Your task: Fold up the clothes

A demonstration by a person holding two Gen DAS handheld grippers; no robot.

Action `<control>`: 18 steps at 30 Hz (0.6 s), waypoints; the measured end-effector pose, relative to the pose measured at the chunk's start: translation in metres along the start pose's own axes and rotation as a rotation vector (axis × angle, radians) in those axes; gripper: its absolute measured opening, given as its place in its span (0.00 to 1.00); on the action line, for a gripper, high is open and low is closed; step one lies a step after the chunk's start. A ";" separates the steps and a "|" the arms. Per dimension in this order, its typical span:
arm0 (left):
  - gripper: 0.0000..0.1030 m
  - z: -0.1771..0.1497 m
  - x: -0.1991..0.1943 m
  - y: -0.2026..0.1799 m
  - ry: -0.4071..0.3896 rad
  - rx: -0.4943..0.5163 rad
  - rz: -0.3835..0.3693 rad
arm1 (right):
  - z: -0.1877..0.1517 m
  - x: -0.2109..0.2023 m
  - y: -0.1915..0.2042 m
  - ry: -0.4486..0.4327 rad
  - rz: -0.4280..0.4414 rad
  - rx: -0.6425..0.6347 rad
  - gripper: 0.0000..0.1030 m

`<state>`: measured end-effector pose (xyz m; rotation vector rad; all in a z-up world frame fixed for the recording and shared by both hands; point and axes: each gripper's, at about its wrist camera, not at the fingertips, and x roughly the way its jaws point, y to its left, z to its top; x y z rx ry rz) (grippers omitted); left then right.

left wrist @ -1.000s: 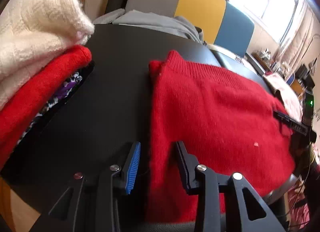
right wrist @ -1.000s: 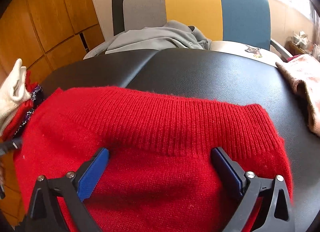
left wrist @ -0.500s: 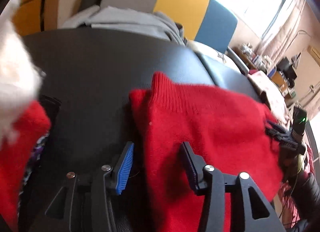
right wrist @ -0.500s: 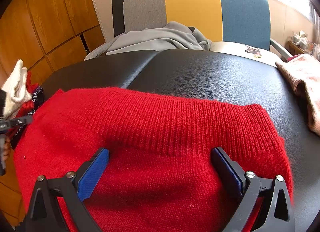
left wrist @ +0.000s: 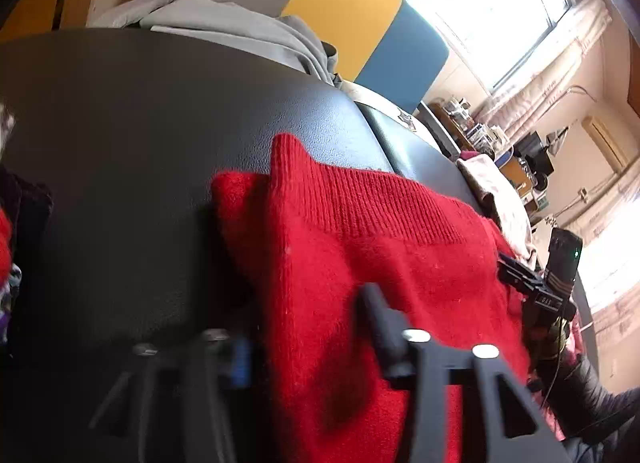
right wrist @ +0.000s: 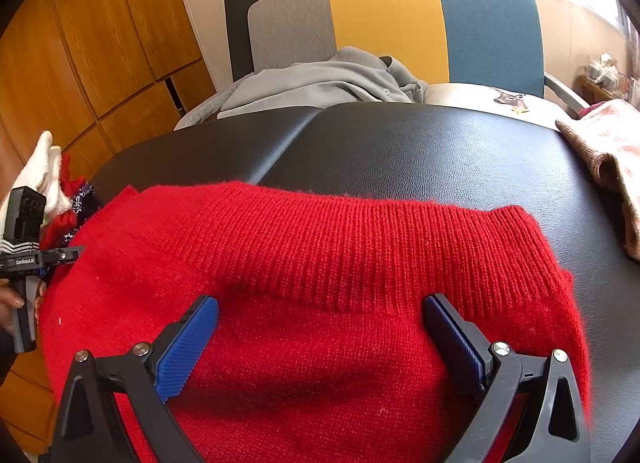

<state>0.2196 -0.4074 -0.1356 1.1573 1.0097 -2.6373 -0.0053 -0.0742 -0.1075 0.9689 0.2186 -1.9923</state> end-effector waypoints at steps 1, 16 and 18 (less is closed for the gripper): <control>0.21 0.001 -0.004 0.000 -0.008 -0.012 -0.010 | 0.000 0.000 0.000 -0.001 0.003 0.002 1.00; 0.17 0.023 -0.068 -0.016 -0.111 -0.102 -0.098 | 0.012 -0.057 -0.015 0.168 0.315 -0.090 1.00; 0.17 0.030 -0.073 -0.020 -0.110 -0.102 -0.097 | 0.009 -0.064 -0.014 0.224 0.338 -0.137 1.00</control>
